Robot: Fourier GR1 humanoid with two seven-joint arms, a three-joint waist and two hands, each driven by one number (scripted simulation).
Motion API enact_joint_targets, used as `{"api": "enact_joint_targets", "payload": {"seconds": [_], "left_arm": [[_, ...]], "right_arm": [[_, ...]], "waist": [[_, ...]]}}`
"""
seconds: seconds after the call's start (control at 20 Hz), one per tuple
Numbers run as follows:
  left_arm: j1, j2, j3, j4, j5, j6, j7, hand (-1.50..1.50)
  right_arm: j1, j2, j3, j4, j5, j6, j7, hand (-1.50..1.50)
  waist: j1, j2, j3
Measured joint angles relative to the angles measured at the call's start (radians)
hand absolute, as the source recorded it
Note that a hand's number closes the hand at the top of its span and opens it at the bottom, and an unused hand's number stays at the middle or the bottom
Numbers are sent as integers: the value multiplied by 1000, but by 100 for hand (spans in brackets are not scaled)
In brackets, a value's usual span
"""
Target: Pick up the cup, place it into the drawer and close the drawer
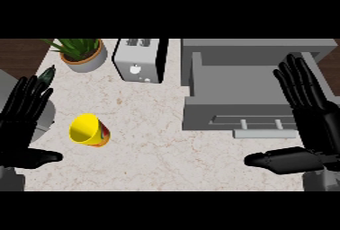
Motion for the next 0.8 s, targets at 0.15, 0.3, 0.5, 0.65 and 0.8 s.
{"api": "enact_joint_targets", "payload": {"seconds": [0.15, 0.3, 0.5, 0.65, 0.8], "left_arm": [[-25, 9, 12, 114, -37, -20, -61, -150], [-35, 6, 9, 205, -79, -29, -115, -150], [-59, 17, 20, 361, -138, -35, -210, -150], [-82, 33, 27, 482, -172, -49, -279, -150], [-111, 34, 24, 611, -218, -50, -373, -150]], "right_arm": [[-2, -4, -8, 2, -3, 13, -10, -150], [-35, -1, -18, 31, 0, 12, -16, -150], [-67, -16, -42, 46, -13, 20, -1, -150], [-61, -25, -61, 38, -22, 31, -7, -150], [-81, -26, -70, 73, -23, 37, -22, -150]], "waist": [[-1, 0, 0], [-1, 0, 0], [-2, 0, 0], [-3, 0, 0], [-3, 0, 0]]}}
